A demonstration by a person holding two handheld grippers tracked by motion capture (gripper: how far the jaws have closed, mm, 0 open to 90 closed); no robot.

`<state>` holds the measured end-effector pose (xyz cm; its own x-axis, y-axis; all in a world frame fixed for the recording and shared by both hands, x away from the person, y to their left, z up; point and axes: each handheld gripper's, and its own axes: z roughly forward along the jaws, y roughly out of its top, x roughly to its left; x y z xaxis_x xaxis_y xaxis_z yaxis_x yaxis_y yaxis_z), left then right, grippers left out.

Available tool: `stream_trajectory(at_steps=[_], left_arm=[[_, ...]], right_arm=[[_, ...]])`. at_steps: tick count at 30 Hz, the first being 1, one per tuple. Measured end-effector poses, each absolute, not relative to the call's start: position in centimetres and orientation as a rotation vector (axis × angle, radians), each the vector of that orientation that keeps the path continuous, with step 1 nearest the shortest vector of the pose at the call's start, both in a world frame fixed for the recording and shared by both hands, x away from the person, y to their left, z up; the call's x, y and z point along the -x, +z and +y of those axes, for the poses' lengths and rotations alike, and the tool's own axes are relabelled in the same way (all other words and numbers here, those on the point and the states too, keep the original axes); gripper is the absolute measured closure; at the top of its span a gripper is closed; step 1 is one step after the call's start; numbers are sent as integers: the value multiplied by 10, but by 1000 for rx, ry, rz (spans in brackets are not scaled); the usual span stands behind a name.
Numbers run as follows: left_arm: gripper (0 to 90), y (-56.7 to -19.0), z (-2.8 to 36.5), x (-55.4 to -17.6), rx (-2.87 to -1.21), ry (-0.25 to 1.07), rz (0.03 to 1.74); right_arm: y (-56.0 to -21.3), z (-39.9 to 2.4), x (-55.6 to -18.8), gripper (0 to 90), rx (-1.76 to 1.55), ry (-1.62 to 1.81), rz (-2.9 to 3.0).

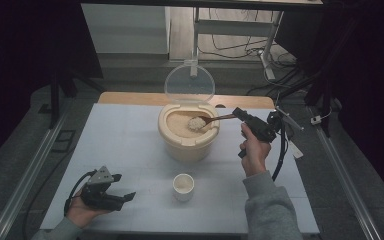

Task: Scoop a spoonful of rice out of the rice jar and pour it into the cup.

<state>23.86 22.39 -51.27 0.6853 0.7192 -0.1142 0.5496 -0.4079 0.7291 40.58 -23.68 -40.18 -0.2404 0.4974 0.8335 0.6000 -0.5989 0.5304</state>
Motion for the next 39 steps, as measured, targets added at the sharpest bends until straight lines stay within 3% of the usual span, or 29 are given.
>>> stream_trajectory(at_steps=[39], left_arm=[[160,-513,224,-239,-2117,276,976]], right_arm=[[-395,-239,-403,838,1832,-1985,-1370]])
